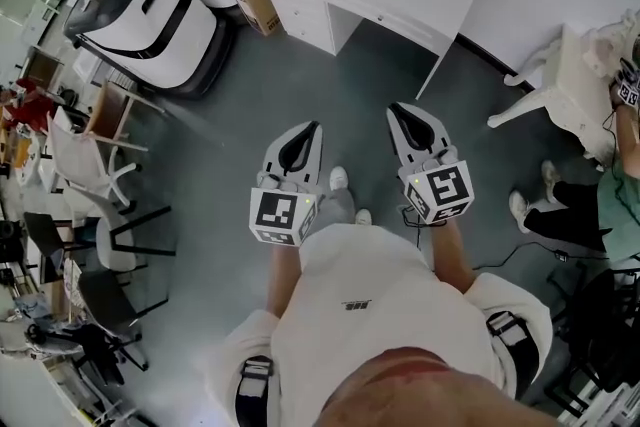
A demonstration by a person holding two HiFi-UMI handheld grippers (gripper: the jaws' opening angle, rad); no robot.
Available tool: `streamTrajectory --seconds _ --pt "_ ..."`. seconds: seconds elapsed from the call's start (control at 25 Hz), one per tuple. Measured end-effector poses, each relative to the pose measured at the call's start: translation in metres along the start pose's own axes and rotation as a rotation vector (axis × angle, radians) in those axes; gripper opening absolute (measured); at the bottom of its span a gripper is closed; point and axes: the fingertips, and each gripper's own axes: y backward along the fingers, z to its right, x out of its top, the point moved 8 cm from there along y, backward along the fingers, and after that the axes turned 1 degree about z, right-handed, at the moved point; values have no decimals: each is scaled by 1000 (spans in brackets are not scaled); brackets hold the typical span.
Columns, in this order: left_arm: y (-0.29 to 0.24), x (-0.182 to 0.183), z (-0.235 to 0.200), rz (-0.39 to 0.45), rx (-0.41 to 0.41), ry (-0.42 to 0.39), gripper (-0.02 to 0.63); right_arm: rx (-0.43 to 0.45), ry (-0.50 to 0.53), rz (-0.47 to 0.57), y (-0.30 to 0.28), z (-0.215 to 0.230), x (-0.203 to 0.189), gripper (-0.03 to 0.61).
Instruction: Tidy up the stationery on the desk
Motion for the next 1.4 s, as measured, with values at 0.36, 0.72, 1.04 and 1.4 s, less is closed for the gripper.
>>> streamTrajectory --seconds 0.36,0.72,1.04,1.4 --pt "-38 -6 -40 0 16 27 0 10 2 -24 -53 17 -4 0" --pt "-104 0 -107 -13 -8 22 0 -10 5 -45 -136 50 1 0" --pt "-158 5 -172 -6 -25 22 0 -33 2 -58 -211 69 5 0" --pt "-209 10 -230 17 -41 10 0 -66 9 -54 -279 86 7 0"
